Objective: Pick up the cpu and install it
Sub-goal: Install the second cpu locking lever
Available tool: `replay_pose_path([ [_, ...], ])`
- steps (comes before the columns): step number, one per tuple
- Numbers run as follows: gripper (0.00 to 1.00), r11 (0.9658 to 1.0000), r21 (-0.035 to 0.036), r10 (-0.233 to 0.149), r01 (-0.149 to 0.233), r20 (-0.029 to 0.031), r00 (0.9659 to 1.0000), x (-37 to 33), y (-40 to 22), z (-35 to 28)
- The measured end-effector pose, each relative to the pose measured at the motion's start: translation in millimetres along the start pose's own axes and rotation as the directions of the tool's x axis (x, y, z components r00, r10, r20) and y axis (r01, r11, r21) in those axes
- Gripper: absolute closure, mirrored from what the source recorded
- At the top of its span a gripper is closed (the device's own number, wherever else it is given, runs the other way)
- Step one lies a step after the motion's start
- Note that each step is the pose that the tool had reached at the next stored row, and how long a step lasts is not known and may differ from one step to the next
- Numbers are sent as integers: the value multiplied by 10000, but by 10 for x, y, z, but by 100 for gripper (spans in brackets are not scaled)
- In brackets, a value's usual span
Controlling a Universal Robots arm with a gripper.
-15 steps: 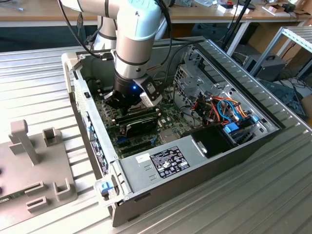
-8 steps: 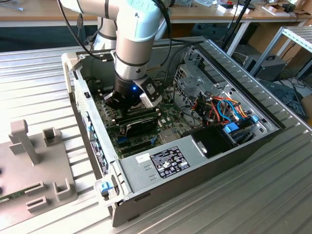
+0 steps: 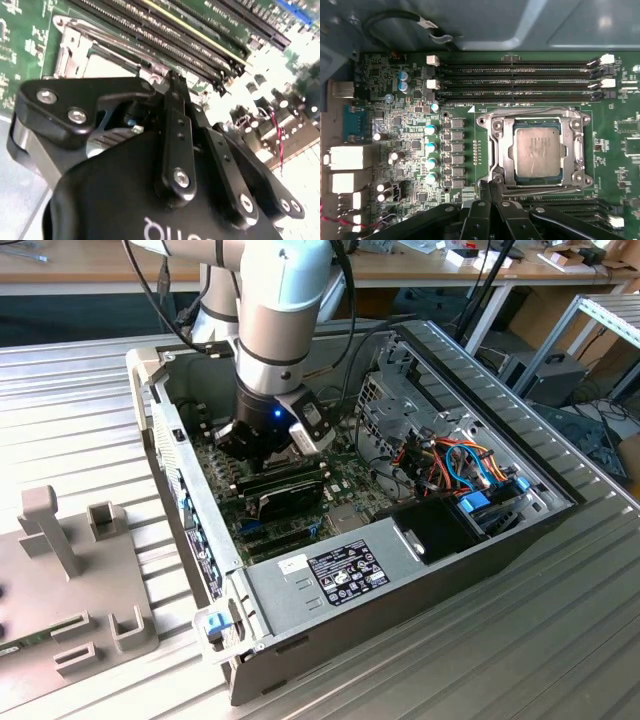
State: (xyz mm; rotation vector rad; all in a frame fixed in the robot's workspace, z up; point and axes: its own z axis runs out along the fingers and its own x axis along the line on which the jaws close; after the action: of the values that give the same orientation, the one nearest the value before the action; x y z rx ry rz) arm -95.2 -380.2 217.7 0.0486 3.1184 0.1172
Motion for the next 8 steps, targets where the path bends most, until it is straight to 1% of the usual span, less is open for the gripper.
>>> replay_pose_path([
  [2, 89, 10000, 3, 0, 0, 0, 10000, -2, 3, -44],
  [3, 89, 10000, 4, -1, 1, 0, 10000, -4, 6, -77],
  [5, 89, 10000, 7, -1, 1, 1, 10000, -9, 8, -101],
  [6, 89, 10000, 13, -2, 2, 0, 10000, -14, 10, -128],
  [8, 89, 10000, 13, -1, 1, 1, 10000, -16, 11, -136],
])
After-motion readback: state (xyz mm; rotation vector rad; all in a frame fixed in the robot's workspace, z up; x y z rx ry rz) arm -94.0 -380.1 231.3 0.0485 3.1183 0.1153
